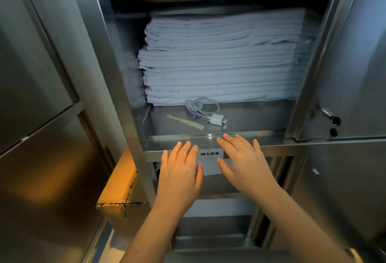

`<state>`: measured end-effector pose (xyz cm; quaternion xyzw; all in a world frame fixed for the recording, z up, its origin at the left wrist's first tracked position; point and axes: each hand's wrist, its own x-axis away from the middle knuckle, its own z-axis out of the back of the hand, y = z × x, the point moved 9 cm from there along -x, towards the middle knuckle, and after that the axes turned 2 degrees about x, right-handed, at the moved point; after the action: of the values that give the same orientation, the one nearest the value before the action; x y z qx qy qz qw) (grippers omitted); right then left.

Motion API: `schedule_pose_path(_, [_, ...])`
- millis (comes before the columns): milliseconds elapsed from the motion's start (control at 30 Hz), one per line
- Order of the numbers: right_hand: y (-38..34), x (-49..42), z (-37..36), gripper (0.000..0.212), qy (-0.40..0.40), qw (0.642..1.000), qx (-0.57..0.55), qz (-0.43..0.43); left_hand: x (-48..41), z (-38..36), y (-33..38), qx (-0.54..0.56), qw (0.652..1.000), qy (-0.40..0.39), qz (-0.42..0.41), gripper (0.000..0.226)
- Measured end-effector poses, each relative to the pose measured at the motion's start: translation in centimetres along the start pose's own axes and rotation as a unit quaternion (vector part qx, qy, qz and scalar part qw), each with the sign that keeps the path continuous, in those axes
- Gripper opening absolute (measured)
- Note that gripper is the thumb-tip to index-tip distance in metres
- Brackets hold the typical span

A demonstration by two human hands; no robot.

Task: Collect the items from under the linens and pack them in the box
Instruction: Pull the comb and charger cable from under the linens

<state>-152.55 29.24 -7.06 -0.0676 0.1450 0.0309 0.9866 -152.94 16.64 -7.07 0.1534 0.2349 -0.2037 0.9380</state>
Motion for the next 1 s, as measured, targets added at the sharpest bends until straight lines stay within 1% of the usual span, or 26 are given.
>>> schedule_pose_path(100, [1.5,-3.6,-1.5,0.053,-0.001,1.000,-0.004,0.006,-3.1,-2.1,-0.6,-0.028,0.999,0.002,-0.021,0.043])
schedule_pose_path(233, [4.3,-8.9,-3.5,0.052,-0.007,1.000,-0.017,0.019,-8.0,-4.6,-0.9,-0.040,0.999,0.008,-0.031,0.038])
schedule_pose_path(333, [5.9,-13.1,-5.0,0.053,-0.022,0.999,-0.028,0.029,-11.5,-6.6,-1.8,-0.041,0.999,0.006,-0.009,0.041])
schedule_pose_path(433, [6.6,-16.7,-5.9,0.048,0.002,0.998,-0.031,0.055,-14.4,-8.8,-3.3,-0.041,0.998,-0.026,0.037,0.047])
schedule_pose_path(500, [6.5,-18.7,-6.9,0.049,-0.003,0.997,-0.028,0.069,-15.4,-9.5,-4.2,-0.038,0.998,-0.021,0.048,0.047])
schedule_pose_path(600, [6.3,-21.0,-8.9,0.053,-0.024,0.997,-0.017,0.074,-16.2,-9.6,-4.4,-0.044,0.999,0.010,0.029,0.040])
schedule_pose_path(700, [6.1,-22.6,-10.5,0.054,-0.032,0.997,-0.014,0.069,-17.3,-9.7,-4.8,-0.051,0.998,0.034,0.013,0.043])
schedule_pose_path(900, [5.6,-25.4,-12.2,0.048,-0.037,0.999,0.017,0.033,-18.7,-10.7,-6.2,-0.039,0.998,0.037,-0.013,0.046])
schedule_pose_path(1000, [4.9,-26.2,-13.0,0.047,-0.036,0.998,0.042,0.027,-19.2,-10.8,-6.9,-0.038,0.998,0.038,-0.031,0.039])
